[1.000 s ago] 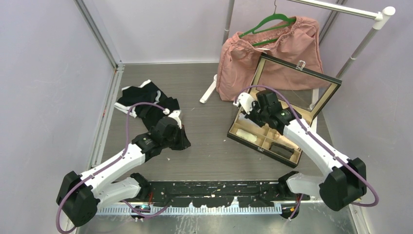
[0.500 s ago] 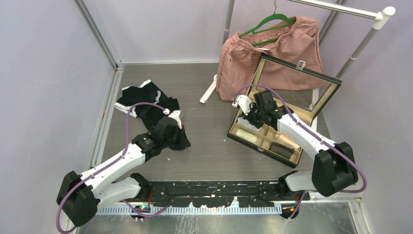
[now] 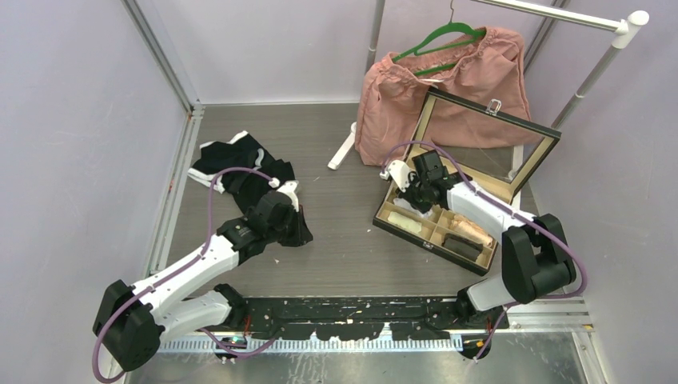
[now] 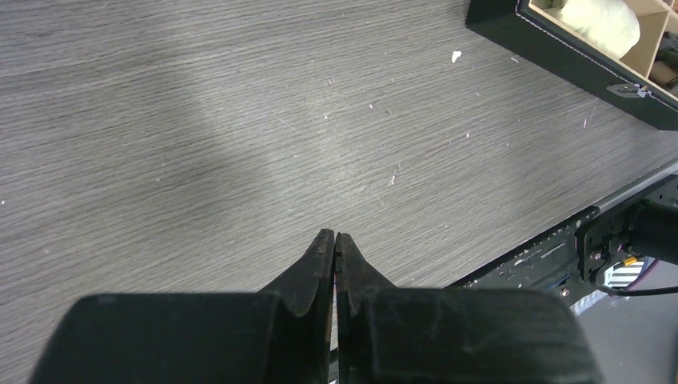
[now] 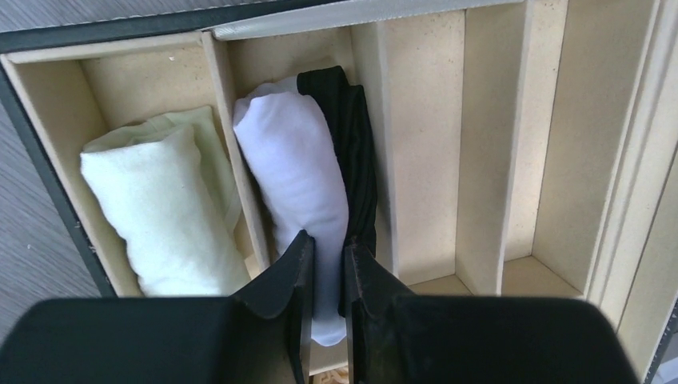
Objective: Roll the underwear
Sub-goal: Place the underwear in the storage box.
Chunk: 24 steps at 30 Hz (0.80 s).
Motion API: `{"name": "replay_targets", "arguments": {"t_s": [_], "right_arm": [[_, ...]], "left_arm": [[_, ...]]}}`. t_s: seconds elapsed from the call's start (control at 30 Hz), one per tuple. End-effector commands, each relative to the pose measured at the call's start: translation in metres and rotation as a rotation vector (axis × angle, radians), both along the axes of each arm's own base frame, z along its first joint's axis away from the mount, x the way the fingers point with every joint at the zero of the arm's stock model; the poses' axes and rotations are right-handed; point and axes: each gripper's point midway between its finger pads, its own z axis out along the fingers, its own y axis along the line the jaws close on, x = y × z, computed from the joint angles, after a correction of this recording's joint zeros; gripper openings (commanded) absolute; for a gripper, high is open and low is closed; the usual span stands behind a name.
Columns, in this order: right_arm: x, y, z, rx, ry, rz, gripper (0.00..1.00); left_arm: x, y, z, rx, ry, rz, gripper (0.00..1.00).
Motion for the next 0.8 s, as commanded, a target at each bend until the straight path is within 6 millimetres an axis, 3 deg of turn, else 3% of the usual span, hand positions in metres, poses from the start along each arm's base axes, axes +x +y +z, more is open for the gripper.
{"name": "replay_targets", "arguments": {"t_s": [0.0, 0.17, 0.27, 0.6, 0.77], "right_arm": [[0.0, -0.008, -0.009, -0.033, 0.018, -0.02, 0.16], [-0.001, -0.01, -0.011, -0.033, 0.046, -0.048, 0.33], [0.002, -0.011, 0.0, -0.027, 0.02, -0.07, 0.39], [-0.001, -0.005, 0.07, 0.079, -0.084, -0.105, 0.64], [-0.001, -0.009, 0.104, 0.115, -0.17, -0.158, 0.65]], "left_arm": [[0.004, -0.006, 0.015, -0.022, -0.022, -0.021, 0.04], [0.003, -0.004, 0.015, -0.019, -0.021, -0.019, 0.03], [0.002, -0.004, 0.015, -0.018, -0.021, -0.019, 0.04], [0.005, -0.006, 0.017, -0.014, -0.013, -0.021, 0.03], [0.009, -0.004, 0.019, -0.006, -0.007, -0.001, 0.04]]}}
